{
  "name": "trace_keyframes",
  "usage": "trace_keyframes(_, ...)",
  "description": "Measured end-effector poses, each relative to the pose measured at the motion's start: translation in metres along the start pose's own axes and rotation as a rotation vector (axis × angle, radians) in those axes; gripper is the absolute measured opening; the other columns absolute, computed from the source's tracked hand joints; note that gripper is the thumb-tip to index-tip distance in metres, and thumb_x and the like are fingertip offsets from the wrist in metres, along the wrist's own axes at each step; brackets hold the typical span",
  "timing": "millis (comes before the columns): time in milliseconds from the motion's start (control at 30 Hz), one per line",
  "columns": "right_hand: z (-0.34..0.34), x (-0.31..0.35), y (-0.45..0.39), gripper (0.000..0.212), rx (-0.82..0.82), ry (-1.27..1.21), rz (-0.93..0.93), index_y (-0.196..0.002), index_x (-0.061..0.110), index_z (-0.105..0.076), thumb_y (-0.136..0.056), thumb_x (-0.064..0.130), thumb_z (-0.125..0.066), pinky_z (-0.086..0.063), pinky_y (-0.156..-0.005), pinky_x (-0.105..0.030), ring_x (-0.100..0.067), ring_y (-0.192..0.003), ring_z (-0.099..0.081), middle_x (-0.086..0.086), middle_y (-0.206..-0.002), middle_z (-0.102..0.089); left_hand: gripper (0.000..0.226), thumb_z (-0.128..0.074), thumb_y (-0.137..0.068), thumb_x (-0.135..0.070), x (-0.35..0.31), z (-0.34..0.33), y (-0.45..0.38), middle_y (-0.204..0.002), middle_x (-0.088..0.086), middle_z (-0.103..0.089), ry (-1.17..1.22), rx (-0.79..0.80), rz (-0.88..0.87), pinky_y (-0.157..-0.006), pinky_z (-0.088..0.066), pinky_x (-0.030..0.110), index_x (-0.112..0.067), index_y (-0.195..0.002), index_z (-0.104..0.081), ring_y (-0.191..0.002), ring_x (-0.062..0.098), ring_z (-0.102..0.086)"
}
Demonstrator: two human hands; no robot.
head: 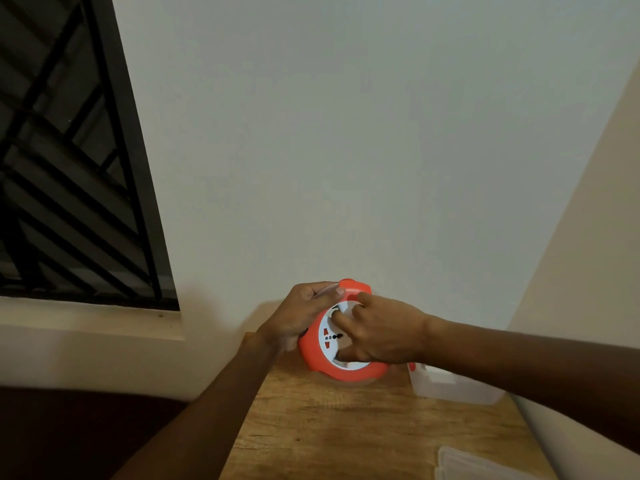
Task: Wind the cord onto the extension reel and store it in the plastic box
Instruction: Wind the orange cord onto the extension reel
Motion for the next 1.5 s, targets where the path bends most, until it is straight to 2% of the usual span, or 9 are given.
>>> trace_keyframes(200,-0.002,-0.010,-0.007,0.064,-0.064,-0.126,-0.153,-0.141,0.031,-0.039,-0.086,0.031,-0.070,-0.051,-0.080,-0.043,-0.029,-0.090,-0.066,-0.015,-0.108,-0.067,0.022,-0.070,-0.096,-0.037,0.007,0.009,0.000,-0.107,0.009,-0.082,0.096,-0.052,-0.012,-0.077,-0.065,0.041,-0.025,-0.112,-0.079,-0.094,0.031,-0.079)
trace_keyframes(467,-0.020,-0.067,0.006,0.064,-0.199,-0.645,-0.905,-0.140,0.038,-0.041,-0.081,0.058,-0.056,-0.052,-0.083,-0.036,-0.025,-0.099,-0.066,0.002,-0.120,-0.068,0.020,-0.070,-0.096,-0.036,0.013,0.016,-0.001,-0.101,0.003,-0.083,0.433,-0.465,-0.090,-0.073,-0.066,0.038,-0.023,-0.110,-0.077,-0.092,0.026,-0.080)
trace_keyframes(633,-0.038,-0.068,0.012,0.070,-0.255,-0.947,-1.203,-0.139,0.035,-0.047,-0.076,0.064,-0.058,-0.052,-0.083,-0.035,-0.021,-0.107,-0.064,0.005,-0.125,-0.066,0.013,-0.068,-0.097,-0.040,0.003,0.013,0.000,-0.106,-0.002,-0.080,0.362,-0.563,-0.148,-0.081,-0.066,0.040,-0.031,-0.105,-0.073,-0.098,0.022,-0.076)
trace_keyframes(767,-0.040,-0.058,0.011,0.069,-0.186,-0.939,-1.203,-0.142,0.031,-0.042,-0.084,0.066,-0.050,-0.052,-0.082,-0.035,-0.022,-0.105,-0.064,0.003,-0.126,-0.065,0.007,-0.066,-0.098,-0.039,0.010,0.014,0.003,-0.090,-0.013,-0.081,0.341,-0.544,-0.120,-0.061,-0.063,0.025,-0.035,-0.098,-0.072,-0.089,0.019,-0.077)
trace_keyframes(867,-0.027,-0.059,0.017,0.060,-0.205,-0.825,-1.152,-0.136,0.029,-0.049,-0.087,0.064,-0.048,-0.051,-0.074,-0.032,-0.021,-0.096,-0.066,0.002,-0.114,-0.069,0.011,-0.066,-0.098,-0.040,0.017,0.013,0.005,-0.096,-0.007,-0.081,0.379,-0.510,-0.073,-0.065,-0.065,0.032,-0.034,-0.101,-0.074,-0.088,0.024,-0.078)
trace_keyframes(1000,-0.001,-0.058,0.015,0.038,-0.251,-0.679,-0.941,-0.127,0.026,-0.058,-0.092,0.040,-0.055,-0.052,-0.073,-0.032,-0.024,-0.089,-0.068,-0.003,-0.111,-0.071,0.019,-0.065,-0.099,-0.038,0.010,0.017,0.007,-0.091,-0.006,-0.083,0.380,-0.453,-0.091,-0.061,-0.063,0.030,-0.038,-0.088,-0.081,-0.083,0.018,-0.081)
trace_keyframes(1100,0.008,-0.053,0.012,0.033,-0.255,-0.626,-0.754,-0.117,0.025,-0.066,-0.084,0.023,-0.066,-0.053,-0.067,-0.036,-0.028,-0.086,-0.067,-0.007,-0.117,-0.065,0.016,-0.064,-0.100,-0.036,0.008,0.023,0.007,-0.095,0.000,-0.083,0.371,-0.445,-0.100,-0.065,-0.064,0.034,-0.028,-0.102,-0.078,-0.084,0.021,-0.081)
trace_keyframes(1267,0.000,-0.044,0.008,0.049,-0.140,-0.544,-0.490,-0.122,0.031,-0.061,-0.079,0.014,-0.075,-0.054,-0.080,-0.041,-0.031,-0.121,-0.052,-0.008,-0.150,-0.037,0.017,-0.062,-0.101,-0.037,0.001,0.026,0.009,-0.096,-0.002,-0.083,0.318,-0.401,-0.133,-0.064,-0.064,0.031,-0.027,-0.107,-0.075,-0.086,0.021,-0.081)
trace_keyframes(1500,0.009,-0.054,0.010,0.073,-0.079,-0.341,-0.420,-0.143,0.037,-0.035,-0.082,0.032,-0.076,-0.051,-0.085,-0.045,-0.037,-0.117,-0.053,-0.018,-0.144,-0.041,0.019,-0.063,-0.099,-0.039,-0.008,0.023,0.004,-0.101,-0.002,-0.082,0.235,-0.354,-0.172,-0.074,-0.066,0.038,-0.029,-0.110,-0.075,-0.092,0.024,-0.080)
Point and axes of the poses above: each hand's wrist, its own y-axis away from the middle knuckle, its own z-axis out of the back of the hand, x = y × z, the point moved 8 cm from there along -y, towards the middle knuckle
